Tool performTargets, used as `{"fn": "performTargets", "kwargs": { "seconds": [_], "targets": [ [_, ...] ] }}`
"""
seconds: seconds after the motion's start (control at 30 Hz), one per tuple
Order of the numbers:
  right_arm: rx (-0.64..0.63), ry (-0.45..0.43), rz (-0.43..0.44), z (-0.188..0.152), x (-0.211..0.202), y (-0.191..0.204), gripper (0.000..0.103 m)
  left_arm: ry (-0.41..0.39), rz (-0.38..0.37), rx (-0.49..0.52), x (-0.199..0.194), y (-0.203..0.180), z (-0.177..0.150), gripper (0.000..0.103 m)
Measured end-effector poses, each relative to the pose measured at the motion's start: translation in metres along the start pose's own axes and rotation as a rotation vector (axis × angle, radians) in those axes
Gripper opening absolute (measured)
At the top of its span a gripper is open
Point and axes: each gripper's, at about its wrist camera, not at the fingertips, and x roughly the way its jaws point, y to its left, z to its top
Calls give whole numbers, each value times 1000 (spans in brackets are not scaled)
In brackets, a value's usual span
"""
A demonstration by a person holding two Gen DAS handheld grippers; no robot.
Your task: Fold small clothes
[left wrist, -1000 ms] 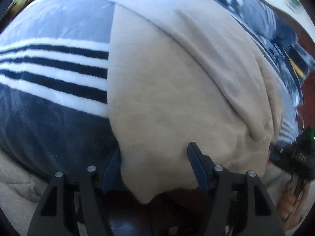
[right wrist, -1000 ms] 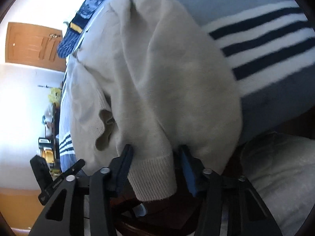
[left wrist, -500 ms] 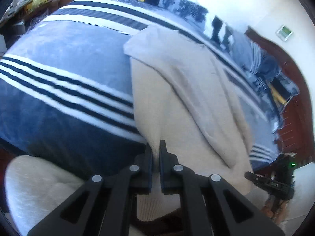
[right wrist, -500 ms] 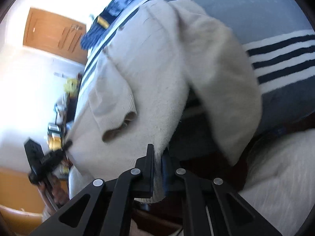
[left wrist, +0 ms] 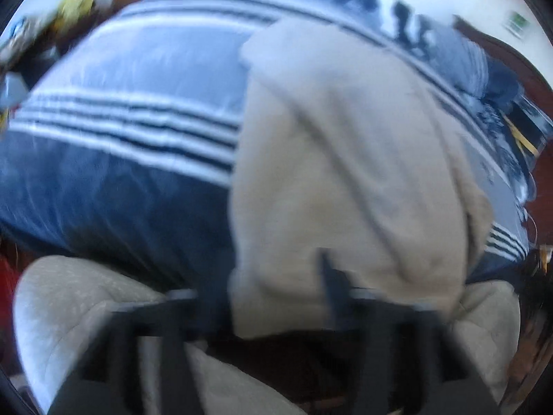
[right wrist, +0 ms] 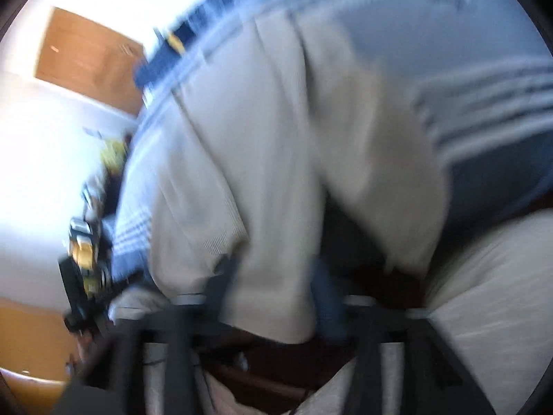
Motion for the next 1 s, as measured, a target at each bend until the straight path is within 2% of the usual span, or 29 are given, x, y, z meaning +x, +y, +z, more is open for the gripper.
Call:
{"fn": "performTargets", "kwargs": {
  "seconds": [0.07, 0.17, 0.3, 0.4, 0.5, 0.6, 0.63, 0.7, 0.8, 0.9, 0.93, 1.0],
  "targets": [
    [-40, -93, -17, 11, -28, 2, 81, -28, -45, 65, -16, -27, -8, 72],
    [-31, -166, -30, 26, -43, -4, 80, -25, -135, 137, -28, -78, -6, 73],
    [49, -201, -30, 39, -41, -39, 80, 41, -260, 181, -12, -142, -5, 73],
    [96, -269, -83, 42, -41, -59, 80, 109, -329, 224, 14, -196, 2, 73],
    [160, -280, -22, 43, -48, -81, 80, 162, -351, 271, 45, -239, -6, 73],
    [125, -348, -6, 42, -63, -78, 80, 223, -351, 289, 80, -271, -16, 73],
    [110, -373, -17, 41, -67, -73, 80, 257, -353, 297, 93, -281, -18, 73],
    [82, -413, -66, 39, -74, -69, 89, 298, -324, 300, 114, -294, -22, 73],
    [60, -467, -185, 39, -77, -67, 94, 317, -302, 276, 136, -304, -25, 73],
    [39, -534, -213, 39, -84, -68, 95, 315, -293, 253, 144, -310, -28, 73],
    [42, -548, -225, 40, -85, -69, 95, 303, -291, 245, 145, -312, -29, 71],
    [69, -558, -211, 43, -87, -77, 95, 302, -299, 239, 146, -314, -31, 52]
  ]
}}
